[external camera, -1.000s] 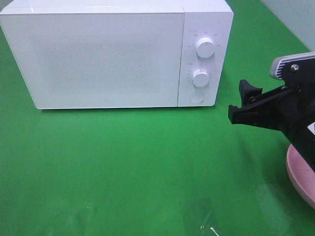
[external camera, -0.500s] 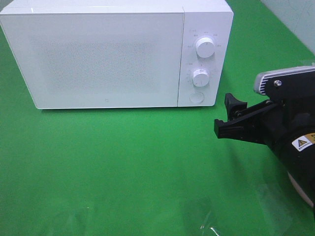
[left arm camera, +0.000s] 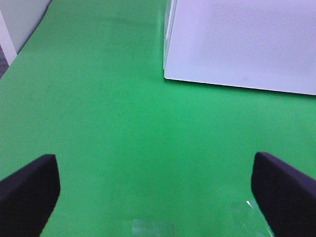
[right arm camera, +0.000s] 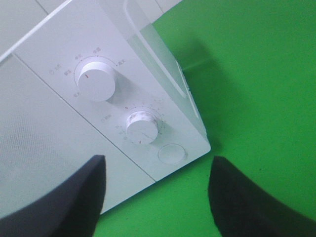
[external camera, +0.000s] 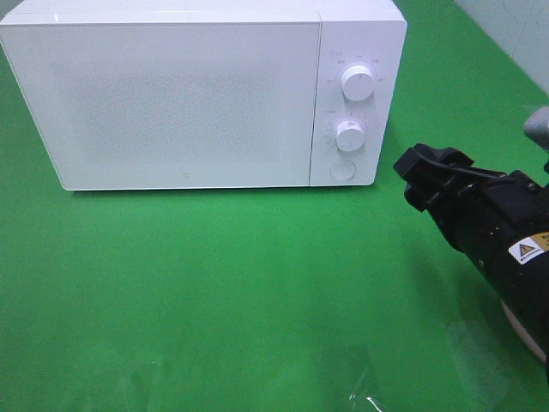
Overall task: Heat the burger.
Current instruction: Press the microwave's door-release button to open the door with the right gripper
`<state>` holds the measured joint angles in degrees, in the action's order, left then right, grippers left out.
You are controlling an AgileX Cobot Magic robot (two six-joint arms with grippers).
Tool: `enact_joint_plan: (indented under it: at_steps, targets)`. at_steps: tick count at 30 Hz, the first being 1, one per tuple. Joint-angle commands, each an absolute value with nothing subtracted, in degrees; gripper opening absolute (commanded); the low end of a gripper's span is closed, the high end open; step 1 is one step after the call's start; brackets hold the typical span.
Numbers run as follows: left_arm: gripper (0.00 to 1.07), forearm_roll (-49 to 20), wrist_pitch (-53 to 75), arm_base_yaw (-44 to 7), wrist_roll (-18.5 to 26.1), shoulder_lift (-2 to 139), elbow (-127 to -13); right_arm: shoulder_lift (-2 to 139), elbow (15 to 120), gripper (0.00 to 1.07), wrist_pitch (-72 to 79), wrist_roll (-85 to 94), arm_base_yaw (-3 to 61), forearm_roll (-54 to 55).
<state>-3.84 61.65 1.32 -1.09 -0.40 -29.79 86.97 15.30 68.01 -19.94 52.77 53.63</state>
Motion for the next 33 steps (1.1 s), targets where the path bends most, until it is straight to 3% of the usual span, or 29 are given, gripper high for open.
enact_joint_plan:
  at_steps: [1, 9, 16, 20, 33]
  targets:
    - [0.98, -4.24, 61.19, 1.2, -1.15, -1.2, -29.68, 86.86, 15.24, 0.53, 67.61, -28.99, 52.88, 53.17]
    - [0.98, -4.24, 61.19, 1.2, -1.15, -1.2, -29.68, 86.86, 15.24, 0.23, 64.63, -49.62, 52.88, 53.06]
    - [0.98, -4.24, 61.19, 1.2, -1.15, -1.2, -29.68, 86.86, 15.24, 0.13, 63.37, -55.69, 52.88, 50.02]
    - [0.98, -4.24, 61.19, 1.2, -1.15, -1.2, -29.68, 86.86, 15.24, 0.02, 61.94, -60.16, 52.88, 47.04]
    - [0.98, -4.24, 61.19, 1.2, -1.15, -1.2, -29.68, 87.26, 15.64, 0.0, 57.98, -64.63, 52.48, 48.01]
